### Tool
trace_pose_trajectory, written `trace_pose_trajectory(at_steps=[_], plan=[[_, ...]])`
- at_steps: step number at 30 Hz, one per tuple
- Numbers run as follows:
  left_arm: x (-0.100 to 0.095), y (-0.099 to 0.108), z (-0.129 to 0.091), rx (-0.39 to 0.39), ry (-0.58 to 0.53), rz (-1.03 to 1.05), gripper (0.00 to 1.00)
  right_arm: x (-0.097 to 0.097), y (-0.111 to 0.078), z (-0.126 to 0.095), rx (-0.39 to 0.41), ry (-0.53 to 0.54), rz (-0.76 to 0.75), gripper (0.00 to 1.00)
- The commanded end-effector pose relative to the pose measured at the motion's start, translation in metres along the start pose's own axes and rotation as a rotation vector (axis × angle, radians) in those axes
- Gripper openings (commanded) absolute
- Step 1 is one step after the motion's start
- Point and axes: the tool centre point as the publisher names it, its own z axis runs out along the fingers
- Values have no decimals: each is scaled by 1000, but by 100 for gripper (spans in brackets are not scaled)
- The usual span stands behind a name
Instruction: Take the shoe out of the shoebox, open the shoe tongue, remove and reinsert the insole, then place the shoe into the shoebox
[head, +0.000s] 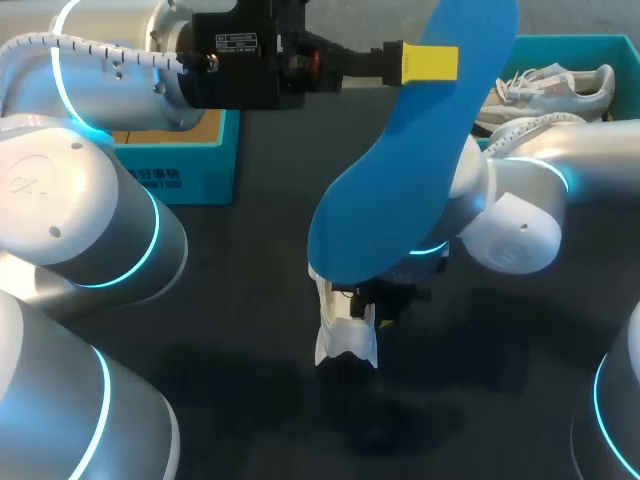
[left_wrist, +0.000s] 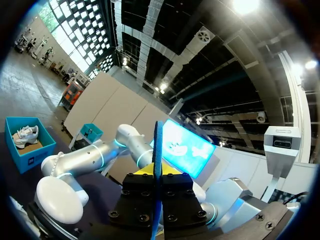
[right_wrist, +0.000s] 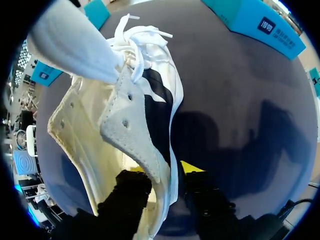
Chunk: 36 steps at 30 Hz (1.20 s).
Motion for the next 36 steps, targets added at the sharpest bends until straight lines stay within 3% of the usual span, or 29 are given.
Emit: trace_pose_trajectory(at_steps=[1,13,22,28,34,36], plan=[[0,1,0,-2,-3,-1,0,-1,-3,-16,-25,-11,-1,100],[0,1,0,-2,-3,-1,0,-4,2,-56,-64,20,-24,100],[0,1,0,-2,-3,-1,0,-19,18,-89,-78,123,-35,100],[0,1,0,-2,-3,-1,0,-39,36,-116,-73,245,-66,100],[0,1,0,-2,-3,-1,0,-56,52,-133,-50,462,-108,100],[0,1,0,-2,-3,-1,0,-60,56,-136,-47,490,-106,100]])
